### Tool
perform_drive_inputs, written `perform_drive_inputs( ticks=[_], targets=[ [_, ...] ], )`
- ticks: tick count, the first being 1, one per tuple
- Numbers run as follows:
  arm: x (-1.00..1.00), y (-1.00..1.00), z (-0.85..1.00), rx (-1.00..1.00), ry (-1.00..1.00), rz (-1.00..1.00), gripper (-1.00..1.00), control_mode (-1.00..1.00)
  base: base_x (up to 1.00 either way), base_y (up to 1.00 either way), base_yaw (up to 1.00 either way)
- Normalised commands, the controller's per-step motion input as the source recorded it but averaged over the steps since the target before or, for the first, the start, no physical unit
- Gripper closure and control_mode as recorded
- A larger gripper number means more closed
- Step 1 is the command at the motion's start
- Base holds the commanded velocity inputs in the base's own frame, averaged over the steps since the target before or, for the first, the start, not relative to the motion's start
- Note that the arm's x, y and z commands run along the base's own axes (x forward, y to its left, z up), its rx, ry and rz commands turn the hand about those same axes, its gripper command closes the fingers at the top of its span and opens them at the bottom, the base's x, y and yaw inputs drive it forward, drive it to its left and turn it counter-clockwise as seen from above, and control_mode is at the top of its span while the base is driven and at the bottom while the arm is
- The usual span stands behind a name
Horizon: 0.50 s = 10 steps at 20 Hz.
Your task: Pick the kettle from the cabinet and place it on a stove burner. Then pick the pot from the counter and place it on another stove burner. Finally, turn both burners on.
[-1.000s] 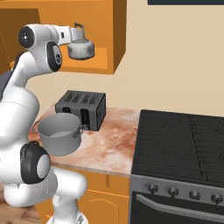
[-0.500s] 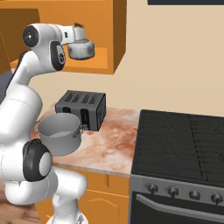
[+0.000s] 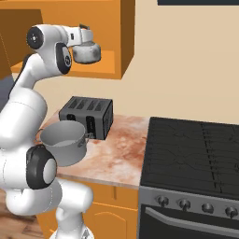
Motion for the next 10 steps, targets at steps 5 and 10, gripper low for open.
perform_drive_inputs(
  ticks=[5,10],
  targets=[
    [0.07,0.0,0.0,0.0,0.0,-0.05,-1.0,-1.0,0.0,0.0,0.0],
    [0.11,0.06,0.0,0.0,0.0,-0.06,-1.0,-1.0,0.0,0.0,0.0]
  ],
)
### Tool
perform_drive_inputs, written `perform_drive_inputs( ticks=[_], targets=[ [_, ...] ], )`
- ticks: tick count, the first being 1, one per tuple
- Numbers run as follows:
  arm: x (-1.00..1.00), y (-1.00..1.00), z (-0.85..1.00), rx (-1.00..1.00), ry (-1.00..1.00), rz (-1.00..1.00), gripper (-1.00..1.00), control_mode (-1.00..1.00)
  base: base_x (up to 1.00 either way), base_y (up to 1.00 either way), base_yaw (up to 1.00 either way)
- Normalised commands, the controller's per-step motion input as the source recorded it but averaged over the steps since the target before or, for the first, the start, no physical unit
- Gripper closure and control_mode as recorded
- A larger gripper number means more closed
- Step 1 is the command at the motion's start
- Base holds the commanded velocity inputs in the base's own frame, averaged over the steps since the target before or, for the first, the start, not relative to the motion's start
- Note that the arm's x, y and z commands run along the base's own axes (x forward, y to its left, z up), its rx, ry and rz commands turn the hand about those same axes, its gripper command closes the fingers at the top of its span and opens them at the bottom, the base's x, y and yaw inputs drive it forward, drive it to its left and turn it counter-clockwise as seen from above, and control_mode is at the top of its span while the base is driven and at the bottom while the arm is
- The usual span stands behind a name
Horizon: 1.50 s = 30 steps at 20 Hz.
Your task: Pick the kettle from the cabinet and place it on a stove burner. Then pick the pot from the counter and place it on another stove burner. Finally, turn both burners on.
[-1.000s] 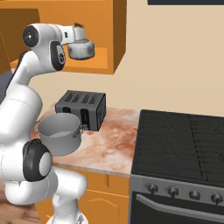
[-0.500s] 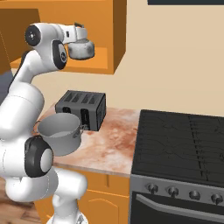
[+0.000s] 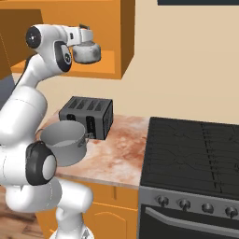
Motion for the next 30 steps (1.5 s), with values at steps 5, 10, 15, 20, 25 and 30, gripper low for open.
perform_drive_inputs(
  ticks=[5,10,15,20,25,30],
  targets=[
    [0.14,0.13,0.0,0.0,0.0,-0.07,-1.0,-1.0,0.0,0.0,0.0],
    [0.25,0.01,0.0,0.0,0.0,-0.04,-1.0,-1.0,0.0,0.0,0.0],
    [0.3,-0.02,0.0,0.0,0.0,-0.02,-1.0,-1.0,0.0,0.0,0.0],
    [0.16,-0.05,0.0,0.0,0.0,0.0,-1.0,-1.0,0.0,0.0,0.0],
    [0.01,-0.21,0.0,0.0,-0.02,0.0,-1.0,-1.0,0.0,0.0,0.0],
    [0.06,-0.13,0.0,0.0,-0.01,0.0,-1.0,-1.0,0.0,0.0,0.0]
  ],
)
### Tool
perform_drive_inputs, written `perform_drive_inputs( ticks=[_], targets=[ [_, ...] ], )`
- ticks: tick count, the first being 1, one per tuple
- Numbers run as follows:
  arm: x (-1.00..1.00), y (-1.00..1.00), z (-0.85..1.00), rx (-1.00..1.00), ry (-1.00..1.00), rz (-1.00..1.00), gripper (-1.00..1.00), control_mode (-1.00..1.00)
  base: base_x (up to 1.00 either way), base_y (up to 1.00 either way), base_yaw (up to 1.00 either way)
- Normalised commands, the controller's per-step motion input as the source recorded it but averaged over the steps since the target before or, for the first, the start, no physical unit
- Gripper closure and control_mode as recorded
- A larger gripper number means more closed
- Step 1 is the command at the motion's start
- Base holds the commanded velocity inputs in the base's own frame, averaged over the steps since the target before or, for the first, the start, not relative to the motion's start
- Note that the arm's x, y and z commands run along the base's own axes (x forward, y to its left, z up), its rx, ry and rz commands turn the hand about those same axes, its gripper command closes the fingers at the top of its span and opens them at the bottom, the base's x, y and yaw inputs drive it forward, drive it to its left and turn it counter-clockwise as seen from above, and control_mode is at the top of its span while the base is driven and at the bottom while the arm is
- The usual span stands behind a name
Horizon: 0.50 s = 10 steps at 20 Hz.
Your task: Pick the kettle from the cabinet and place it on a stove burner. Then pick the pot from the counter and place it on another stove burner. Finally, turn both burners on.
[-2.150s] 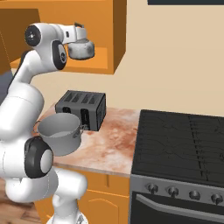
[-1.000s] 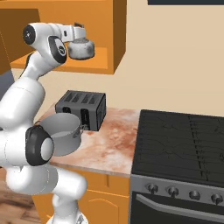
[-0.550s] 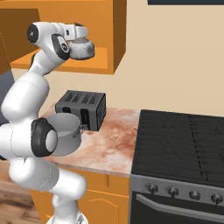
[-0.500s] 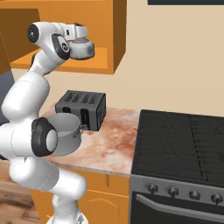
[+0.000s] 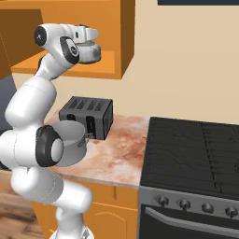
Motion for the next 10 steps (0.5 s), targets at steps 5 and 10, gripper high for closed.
perform_drive_inputs(
  ticks=[5,10],
  targets=[
    [0.14,0.0,0.0,0.0,0.0,0.0,-1.0,-1.0,0.0,0.0,0.0],
    [0.12,0.0,0.0,0.0,0.0,0.0,-1.0,-1.0,0.0,0.0,0.0]
  ],
)
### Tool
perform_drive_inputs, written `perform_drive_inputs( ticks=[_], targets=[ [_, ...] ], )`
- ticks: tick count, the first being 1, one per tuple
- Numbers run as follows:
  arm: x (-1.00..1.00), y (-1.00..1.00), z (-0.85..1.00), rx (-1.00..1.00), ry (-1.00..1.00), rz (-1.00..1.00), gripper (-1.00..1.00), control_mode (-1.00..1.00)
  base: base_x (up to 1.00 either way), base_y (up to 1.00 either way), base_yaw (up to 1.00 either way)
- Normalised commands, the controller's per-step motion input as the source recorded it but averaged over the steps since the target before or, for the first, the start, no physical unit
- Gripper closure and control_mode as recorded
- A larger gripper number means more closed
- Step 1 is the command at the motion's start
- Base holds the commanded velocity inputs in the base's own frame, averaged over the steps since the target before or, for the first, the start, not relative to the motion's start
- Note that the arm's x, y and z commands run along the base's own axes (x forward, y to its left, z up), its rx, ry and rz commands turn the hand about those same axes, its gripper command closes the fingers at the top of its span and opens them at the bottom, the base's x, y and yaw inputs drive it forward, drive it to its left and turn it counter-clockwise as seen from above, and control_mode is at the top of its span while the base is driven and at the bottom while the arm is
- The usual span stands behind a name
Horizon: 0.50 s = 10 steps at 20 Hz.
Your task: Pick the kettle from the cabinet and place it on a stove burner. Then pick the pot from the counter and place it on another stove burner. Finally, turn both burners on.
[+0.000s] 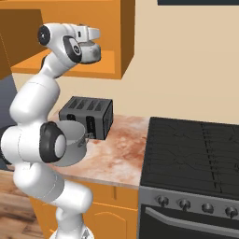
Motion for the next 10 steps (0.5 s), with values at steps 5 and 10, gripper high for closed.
perform_drive_inputs(
  ticks=[5,10],
  targets=[
    [0.02,0.0,0.0,0.0,-0.01,0.0,-1.0,-1.0,0.0,0.0,0.0],
    [0.05,0.0,0.0,0.0,-0.02,0.0,-1.0,-1.0,0.0,0.0,0.0]
  ],
)
